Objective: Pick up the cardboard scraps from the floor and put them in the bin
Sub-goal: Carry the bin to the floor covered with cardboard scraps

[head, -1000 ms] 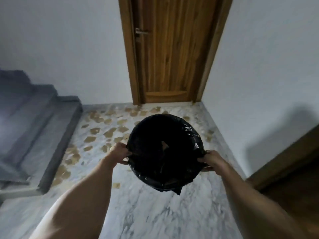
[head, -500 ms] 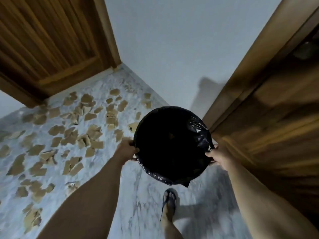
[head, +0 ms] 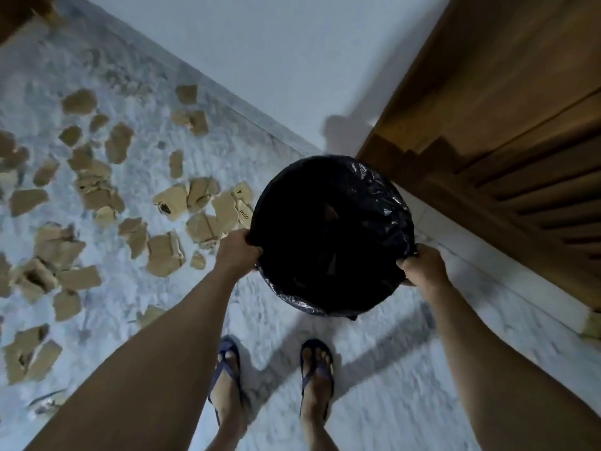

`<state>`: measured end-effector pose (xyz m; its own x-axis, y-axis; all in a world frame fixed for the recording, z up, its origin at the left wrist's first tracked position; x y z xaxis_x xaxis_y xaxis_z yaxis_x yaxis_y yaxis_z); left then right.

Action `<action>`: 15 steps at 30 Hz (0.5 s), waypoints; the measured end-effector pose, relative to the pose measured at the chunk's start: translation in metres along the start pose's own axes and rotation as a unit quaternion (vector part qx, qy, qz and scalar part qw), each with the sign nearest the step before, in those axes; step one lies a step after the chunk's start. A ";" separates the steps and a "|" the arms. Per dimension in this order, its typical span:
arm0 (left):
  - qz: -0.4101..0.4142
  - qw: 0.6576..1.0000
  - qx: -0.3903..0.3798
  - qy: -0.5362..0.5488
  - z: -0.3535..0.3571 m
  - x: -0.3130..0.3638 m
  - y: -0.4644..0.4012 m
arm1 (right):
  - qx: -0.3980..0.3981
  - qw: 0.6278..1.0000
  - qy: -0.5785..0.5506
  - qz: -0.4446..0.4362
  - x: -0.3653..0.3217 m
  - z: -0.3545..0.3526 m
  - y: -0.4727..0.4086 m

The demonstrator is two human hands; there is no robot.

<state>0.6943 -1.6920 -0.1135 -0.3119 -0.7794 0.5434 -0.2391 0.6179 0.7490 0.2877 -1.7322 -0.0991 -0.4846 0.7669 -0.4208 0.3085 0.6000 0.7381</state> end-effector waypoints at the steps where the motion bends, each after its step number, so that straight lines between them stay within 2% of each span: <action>1: 0.002 1.000 -0.002 -0.011 0.004 -0.006 -0.014 | 0.004 1.000 0.008 -0.002 0.006 0.006 -0.010; 9: 0.004 0.998 0.001 -0.059 0.010 -0.018 -0.053 | 0.027 0.999 0.014 0.011 0.030 0.033 -0.046; 15: 0.008 0.998 -0.003 -0.056 0.014 -0.011 -0.062 | 0.035 0.999 0.023 0.005 0.019 0.030 -0.052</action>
<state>0.7000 -1.7201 -0.1713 -0.4175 -0.7524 0.5095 -0.2276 0.6294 0.7430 0.2872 -1.7415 -0.1611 -0.5187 0.7622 -0.3873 0.3692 0.6083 0.7026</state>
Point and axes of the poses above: each hand's wrist, its own y-axis away from the middle knuckle, its own z-axis out of the palm, x = y × z, the point moved 10 cm from there along -y, towards the middle knuckle, and after that the axes turned 3 degrees about -x, right-handed, at the moved point
